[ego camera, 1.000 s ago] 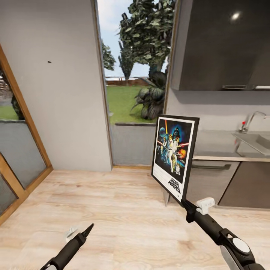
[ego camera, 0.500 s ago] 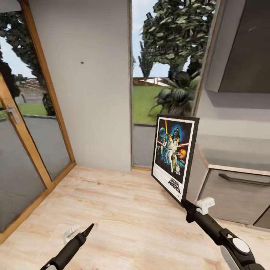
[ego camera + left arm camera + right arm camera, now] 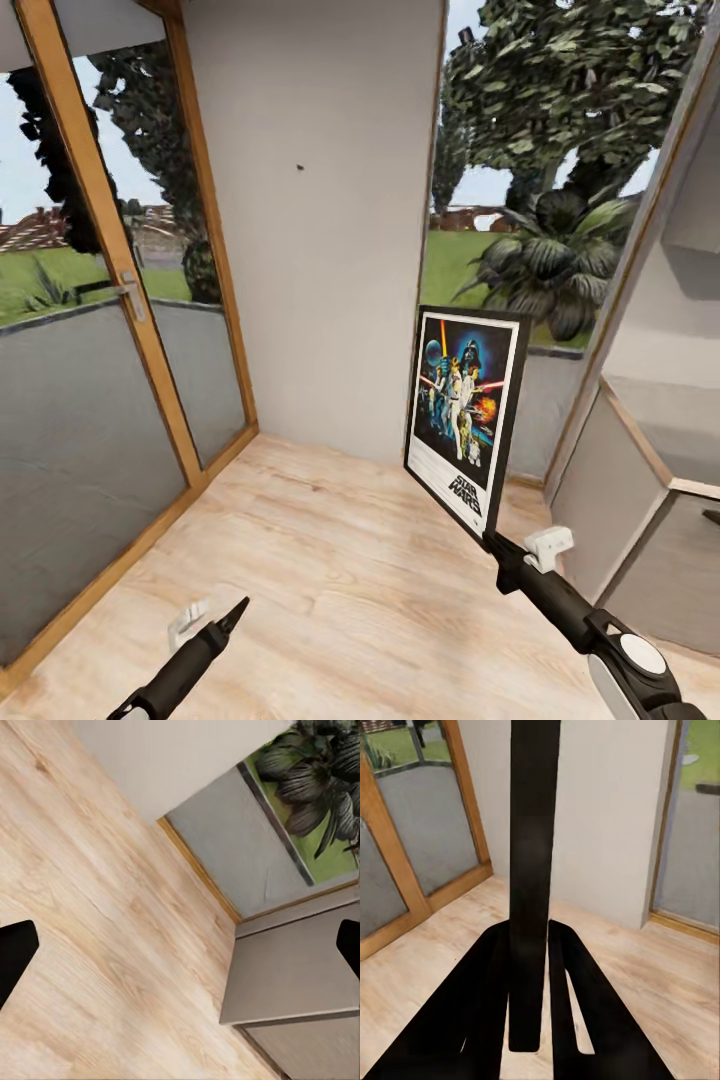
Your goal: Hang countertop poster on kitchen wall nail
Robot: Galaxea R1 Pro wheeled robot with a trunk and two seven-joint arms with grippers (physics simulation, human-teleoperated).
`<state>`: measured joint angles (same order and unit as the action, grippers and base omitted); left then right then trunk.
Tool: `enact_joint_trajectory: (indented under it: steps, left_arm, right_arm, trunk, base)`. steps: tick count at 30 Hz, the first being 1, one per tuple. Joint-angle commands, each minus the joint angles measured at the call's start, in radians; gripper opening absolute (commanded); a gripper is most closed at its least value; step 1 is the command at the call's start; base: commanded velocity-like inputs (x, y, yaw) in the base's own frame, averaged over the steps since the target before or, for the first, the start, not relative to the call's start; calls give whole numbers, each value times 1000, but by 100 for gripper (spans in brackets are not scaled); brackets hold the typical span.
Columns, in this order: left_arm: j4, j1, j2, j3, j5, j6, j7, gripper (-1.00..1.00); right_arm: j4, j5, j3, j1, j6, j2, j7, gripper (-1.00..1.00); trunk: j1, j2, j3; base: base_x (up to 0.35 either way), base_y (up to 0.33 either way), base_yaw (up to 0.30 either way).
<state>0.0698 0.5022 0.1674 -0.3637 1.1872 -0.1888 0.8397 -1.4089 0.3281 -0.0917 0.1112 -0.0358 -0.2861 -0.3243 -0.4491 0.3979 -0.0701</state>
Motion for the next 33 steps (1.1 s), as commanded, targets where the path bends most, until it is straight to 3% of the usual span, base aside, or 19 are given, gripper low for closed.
enact_joint_trajectory:
  steps: [1, 5, 8, 11, 18, 33]
  left_arm:
    - [-4, 1, 7, -10, 5, -4, 1, 100]
    - [-34, -17, 38, -14, 3, -3, -1, 100]
    - [-43, -155, 54, -15, 3, -33, -1, 100]
    - [-45, -199, 70, -12, 14, -53, -1, 100]
    - [-44, -210, 77, -12, 31, -61, 6, 100]
    - [-43, -211, 80, -14, 30, -60, 7, 100]
  right_arm:
    - [0, 12, -1, 1, -4, -1, -4, -100]
    - [-1, 12, -1, 1, -4, -1, -4, -100]
    - [-1, 14, -5, 1, -4, 0, -5, -100]
    - [-1, 13, -6, 1, -4, 0, -4, -100]
    - [-1, 14, -6, 1, -4, 0, -4, -100]
    - [2, 15, -8, 1, 0, -1, -16, -100]
  trunk:
    - [-1, 2, -2]
    - [-1, 2, -2]
    - [-1, 2, -2]
    - [-1, 2, -2]
    - [-1, 2, -2]
    - [-1, 2, -2]
  base:
    - [135, 257, 290]
    - [55, 112, 290]
    - [16, 33, 290]
    - [3, 7, 290]
    - [82, 43, 246]
    - [315, 145, 10]
